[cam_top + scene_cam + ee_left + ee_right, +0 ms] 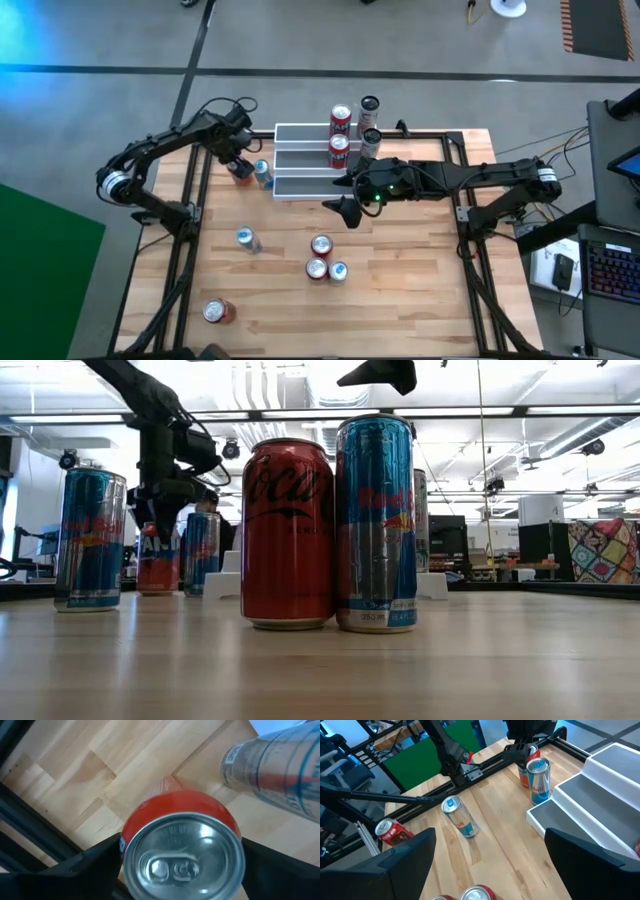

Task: Place canned beverage on shelf
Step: Put the orange soda can on the bottom tier of the shelf aligned with the other orange soda can

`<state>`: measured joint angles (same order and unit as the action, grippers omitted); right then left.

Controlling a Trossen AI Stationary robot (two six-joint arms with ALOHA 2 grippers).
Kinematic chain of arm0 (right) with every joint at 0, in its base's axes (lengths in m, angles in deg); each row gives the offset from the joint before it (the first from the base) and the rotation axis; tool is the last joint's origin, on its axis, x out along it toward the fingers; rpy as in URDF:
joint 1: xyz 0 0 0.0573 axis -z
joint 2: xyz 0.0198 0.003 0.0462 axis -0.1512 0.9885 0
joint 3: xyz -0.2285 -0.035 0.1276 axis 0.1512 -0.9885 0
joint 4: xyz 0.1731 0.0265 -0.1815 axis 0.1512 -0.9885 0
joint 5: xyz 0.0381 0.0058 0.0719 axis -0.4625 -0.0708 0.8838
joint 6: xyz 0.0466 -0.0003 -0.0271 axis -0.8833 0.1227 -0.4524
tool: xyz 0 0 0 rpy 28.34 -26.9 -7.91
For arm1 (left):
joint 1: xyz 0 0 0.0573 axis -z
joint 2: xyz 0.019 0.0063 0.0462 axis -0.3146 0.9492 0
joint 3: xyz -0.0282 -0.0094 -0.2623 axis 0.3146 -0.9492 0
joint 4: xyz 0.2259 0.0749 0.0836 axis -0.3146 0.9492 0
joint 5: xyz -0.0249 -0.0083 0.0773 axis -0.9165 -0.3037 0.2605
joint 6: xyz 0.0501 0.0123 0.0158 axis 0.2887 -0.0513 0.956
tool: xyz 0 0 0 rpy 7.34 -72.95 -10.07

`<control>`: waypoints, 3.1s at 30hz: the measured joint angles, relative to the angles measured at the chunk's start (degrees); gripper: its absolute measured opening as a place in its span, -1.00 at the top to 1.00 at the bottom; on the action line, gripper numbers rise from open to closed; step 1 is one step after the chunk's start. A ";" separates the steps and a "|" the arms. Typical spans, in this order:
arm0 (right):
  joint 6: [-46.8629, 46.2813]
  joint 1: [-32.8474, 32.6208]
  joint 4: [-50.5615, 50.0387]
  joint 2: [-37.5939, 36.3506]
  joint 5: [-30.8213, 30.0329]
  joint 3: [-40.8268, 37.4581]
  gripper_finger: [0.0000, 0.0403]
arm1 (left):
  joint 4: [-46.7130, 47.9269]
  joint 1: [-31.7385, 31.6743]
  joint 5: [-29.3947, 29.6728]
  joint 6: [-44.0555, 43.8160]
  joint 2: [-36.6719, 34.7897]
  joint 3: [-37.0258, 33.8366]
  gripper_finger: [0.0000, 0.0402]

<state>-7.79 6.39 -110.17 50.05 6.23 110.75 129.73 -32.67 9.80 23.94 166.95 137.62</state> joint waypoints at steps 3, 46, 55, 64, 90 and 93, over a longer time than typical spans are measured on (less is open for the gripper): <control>-0.02 0.00 0.00 -0.02 0.00 0.00 -0.80 | 0.03 0.00 0.04 -0.17 0.99 -0.02 -0.57; -4.03 -0.31 -19.81 -11.68 -6.24 -0.02 -0.80 | 29.65 13.70 0.05 -10.38 0.87 38.12 -0.44; -5.29 -0.31 -27.28 -15.96 -10.31 -0.15 -0.80 | 27.42 22.70 -1.33 -17.06 3.49 38.12 -0.44; -10.62 -0.67 -35.55 -17.18 -11.08 -0.26 -0.80 | 21.85 29.21 -1.48 -20.17 9.92 38.22 -0.44; -24.85 -9.33 -52.50 -24.46 -16.00 -0.92 -0.80 | 21.69 33.92 -0.72 -18.76 40.43 72.42 -0.44; -25.61 -10.05 -53.02 -25.14 -17.09 -1.17 -0.80 | 19.91 34.08 0.20 -20.12 40.40 70.21 -0.44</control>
<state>-33.40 -3.65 -163.18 24.91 -10.86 109.59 149.63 1.41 10.00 3.83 207.36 207.83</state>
